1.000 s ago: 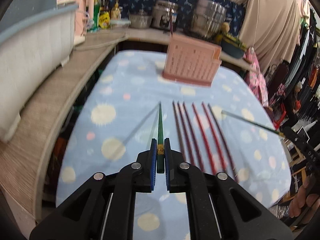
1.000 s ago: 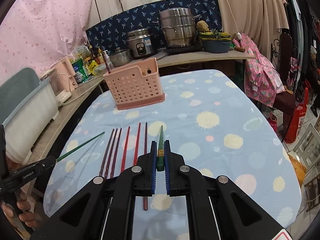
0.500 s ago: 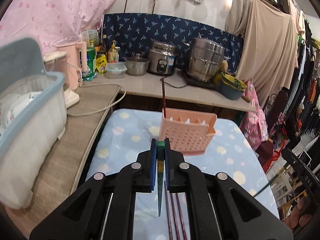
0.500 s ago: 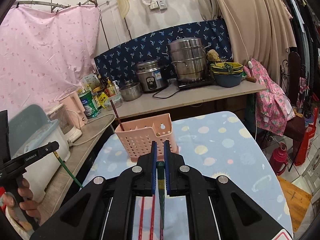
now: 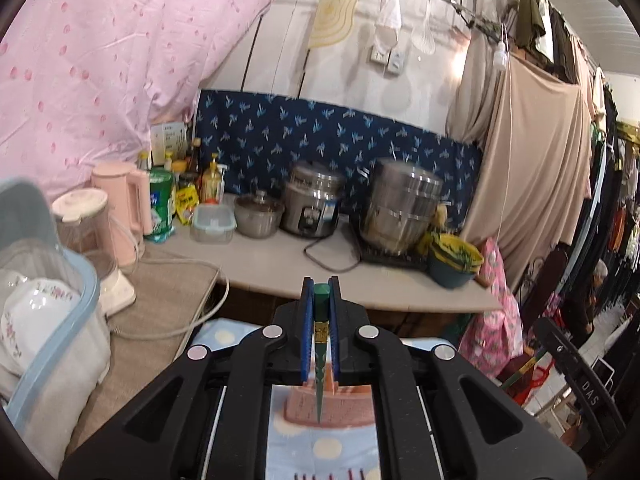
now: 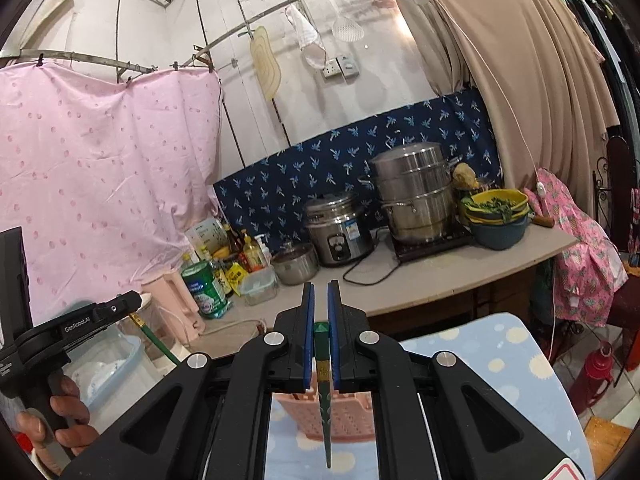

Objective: Organize utensils
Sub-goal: 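Lower both green chopsticks into the pink basket and open both tools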

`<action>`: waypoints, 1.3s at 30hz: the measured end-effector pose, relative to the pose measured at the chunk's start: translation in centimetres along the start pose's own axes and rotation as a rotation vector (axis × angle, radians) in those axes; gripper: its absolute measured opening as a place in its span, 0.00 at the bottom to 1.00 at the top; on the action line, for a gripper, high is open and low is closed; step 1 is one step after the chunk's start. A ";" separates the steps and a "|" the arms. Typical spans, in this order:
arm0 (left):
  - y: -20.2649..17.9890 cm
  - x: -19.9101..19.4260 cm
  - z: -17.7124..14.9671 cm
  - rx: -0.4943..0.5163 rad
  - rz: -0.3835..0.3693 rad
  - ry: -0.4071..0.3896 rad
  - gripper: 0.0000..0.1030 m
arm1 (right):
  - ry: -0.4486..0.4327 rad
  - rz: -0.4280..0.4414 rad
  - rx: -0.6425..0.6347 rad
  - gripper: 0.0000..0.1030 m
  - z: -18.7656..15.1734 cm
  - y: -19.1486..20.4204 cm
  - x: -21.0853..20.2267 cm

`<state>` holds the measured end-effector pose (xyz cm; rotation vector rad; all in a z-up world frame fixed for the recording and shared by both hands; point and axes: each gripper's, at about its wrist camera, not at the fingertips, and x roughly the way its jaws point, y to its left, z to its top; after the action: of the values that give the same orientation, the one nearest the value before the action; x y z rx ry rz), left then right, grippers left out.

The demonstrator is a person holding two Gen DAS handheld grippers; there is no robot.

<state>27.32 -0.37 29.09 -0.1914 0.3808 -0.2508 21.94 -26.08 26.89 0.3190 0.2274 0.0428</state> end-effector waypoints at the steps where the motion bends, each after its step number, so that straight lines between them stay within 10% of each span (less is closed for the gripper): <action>1: -0.2 0.4 0.6 -0.003 0.000 -0.012 0.06 | -0.009 0.000 0.000 0.06 0.6 0.2 0.8; 11: -0.5 6.7 1.4 -0.001 0.026 -0.009 0.06 | -0.042 0.009 0.040 0.06 2.2 -0.6 7.7; 29: 2.2 13.1 -5.7 -0.004 0.085 0.139 0.07 | 0.146 -0.061 0.011 0.07 -5.8 -3.9 12.5; 39: 2.1 10.2 -6.6 0.038 0.103 0.125 0.37 | 0.139 -0.047 -0.006 0.19 -6.2 -3.7 8.7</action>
<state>34.35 -2.07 19.10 -0.1185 0.5079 -0.1685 29.00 -27.02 18.12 0.3051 0.3724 0.0193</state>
